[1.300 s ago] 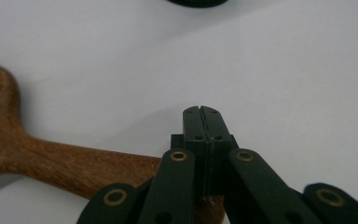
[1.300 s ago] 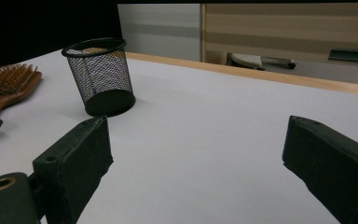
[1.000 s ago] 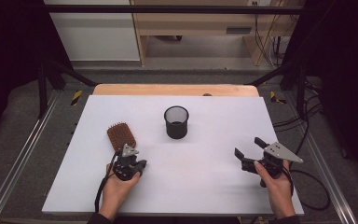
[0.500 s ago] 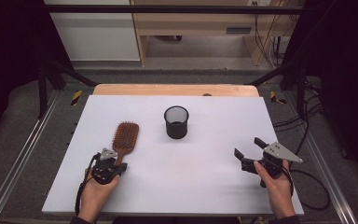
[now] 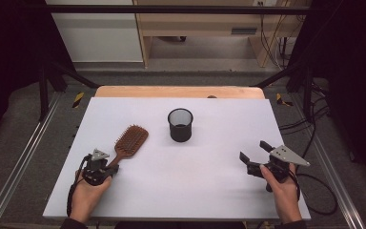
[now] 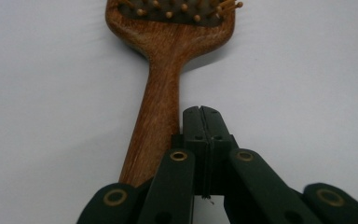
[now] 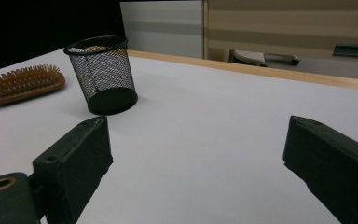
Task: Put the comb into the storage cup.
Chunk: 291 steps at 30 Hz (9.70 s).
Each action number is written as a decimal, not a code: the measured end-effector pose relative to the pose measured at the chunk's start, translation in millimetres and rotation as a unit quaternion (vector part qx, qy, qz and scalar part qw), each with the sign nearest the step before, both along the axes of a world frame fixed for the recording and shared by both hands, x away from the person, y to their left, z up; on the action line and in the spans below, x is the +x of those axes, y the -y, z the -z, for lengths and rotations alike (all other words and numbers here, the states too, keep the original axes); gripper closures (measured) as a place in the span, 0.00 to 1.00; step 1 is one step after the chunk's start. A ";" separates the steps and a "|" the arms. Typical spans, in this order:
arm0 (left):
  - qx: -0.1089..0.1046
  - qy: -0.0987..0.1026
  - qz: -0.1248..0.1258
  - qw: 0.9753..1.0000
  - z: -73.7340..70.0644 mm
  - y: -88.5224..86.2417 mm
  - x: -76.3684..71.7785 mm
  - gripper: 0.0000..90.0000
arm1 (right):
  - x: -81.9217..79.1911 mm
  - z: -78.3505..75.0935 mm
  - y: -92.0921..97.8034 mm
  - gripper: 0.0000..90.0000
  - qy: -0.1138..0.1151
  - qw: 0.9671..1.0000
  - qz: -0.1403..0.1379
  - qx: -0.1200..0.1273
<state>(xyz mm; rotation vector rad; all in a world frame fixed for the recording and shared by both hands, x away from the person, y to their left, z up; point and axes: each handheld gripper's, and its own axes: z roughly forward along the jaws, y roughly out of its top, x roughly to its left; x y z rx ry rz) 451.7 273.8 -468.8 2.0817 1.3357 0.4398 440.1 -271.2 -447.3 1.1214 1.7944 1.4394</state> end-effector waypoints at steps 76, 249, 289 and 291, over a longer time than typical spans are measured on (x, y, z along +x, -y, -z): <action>0.101 -0.041 0.134 0.985 -22.5 -20.5 71.9 0.24 | 0.7 4.2 -1.2 0.08 -0.017 1.000 0.002 -0.002; -0.029 0.234 0.189 0.953 -42.9 101.2 -27.5 0.80 | 41.0 -53.4 -199.0 0.40 -0.117 0.956 -0.200 0.177; -0.121 0.235 0.095 0.960 -36.3 64.3 -24.4 0.34 | 58.6 -112.9 -198.1 0.62 -0.082 0.970 -0.153 0.168; -0.121 0.234 0.085 0.961 -36.2 56.9 -26.0 0.30 | 61.8 -120.1 -194.3 0.62 -0.075 0.972 -0.143 0.169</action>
